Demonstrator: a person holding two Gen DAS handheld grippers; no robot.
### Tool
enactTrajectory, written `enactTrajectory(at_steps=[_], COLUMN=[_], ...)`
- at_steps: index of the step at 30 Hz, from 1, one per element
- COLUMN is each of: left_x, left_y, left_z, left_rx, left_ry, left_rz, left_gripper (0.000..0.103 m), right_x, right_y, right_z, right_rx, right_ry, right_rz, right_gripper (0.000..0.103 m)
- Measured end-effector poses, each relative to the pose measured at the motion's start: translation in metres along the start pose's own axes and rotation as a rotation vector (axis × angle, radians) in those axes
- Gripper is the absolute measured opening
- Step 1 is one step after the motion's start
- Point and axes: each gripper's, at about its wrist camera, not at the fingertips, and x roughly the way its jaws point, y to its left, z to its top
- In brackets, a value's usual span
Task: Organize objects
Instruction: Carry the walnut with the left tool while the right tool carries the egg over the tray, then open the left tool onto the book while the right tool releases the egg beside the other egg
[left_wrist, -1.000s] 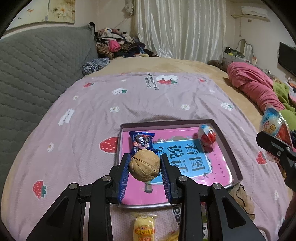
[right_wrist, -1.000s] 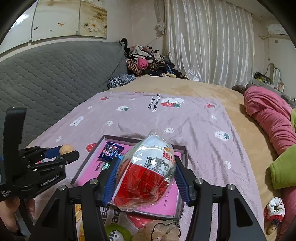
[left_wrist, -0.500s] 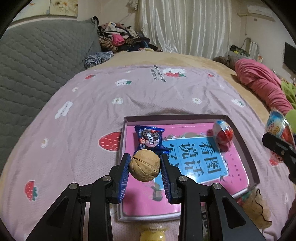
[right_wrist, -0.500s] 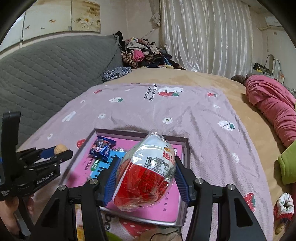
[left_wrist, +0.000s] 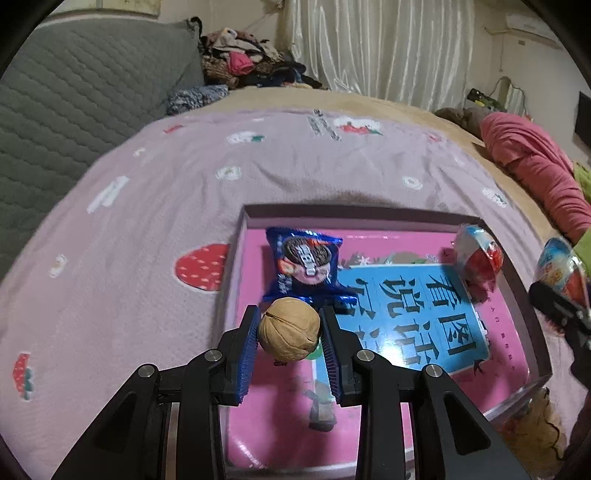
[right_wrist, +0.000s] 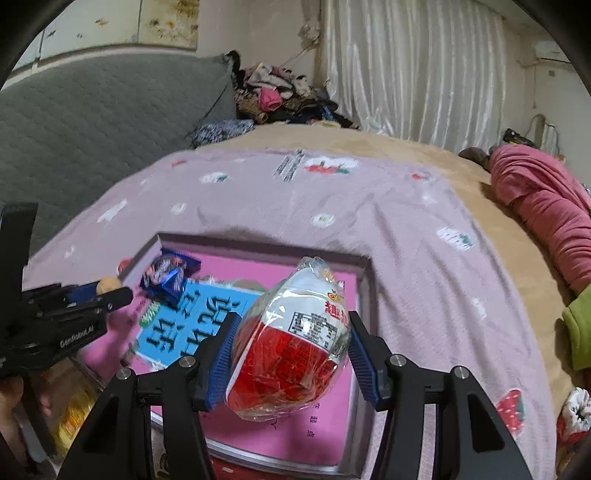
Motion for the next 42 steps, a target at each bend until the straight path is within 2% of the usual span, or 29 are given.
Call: enactTrajectory(at_steps=[4,16,36,38,40,42], left_x=[0.012,0.034,0.033,0.033,0.033,0.032], left_y=[0.000,0.003,0.007,0.006,0.006,0.005], left_z=[-0.002,-0.005,-0.007,-0.007,-0.007,-0.007], left_rx=[0.011,-0.008,-0.005,-0.001,-0.001,0.002], left_ry=[0.023,0.091,0.100,0.103,0.105,0.107], left_rz=[0.003,-0.026,-0.036,-0.038,-0.043,-0.041], left_gripper=[0.034,0.034,0.034,0.036,0.045,0.049], right_x=[0.014,0.034,0.059,0.060,0.062,0.062], right_y=[-0.002,0.002,0.002,0.002,0.002,0.004], right_z=[-0.004,-0.011,-0.024,-0.025,-0.025,-0.026], right_rx=[0.013,-0.001,-0.010,-0.018,-0.021,-0.028], right_ry=[0.029,0.093,0.195,0.202,0.208,0.211], right_rz=[0.020,-0.007,-0.039,-0.042,-0.046,-0.049], right_gripper=[0.057,0.057,0.057,0.057,0.057,0.057])
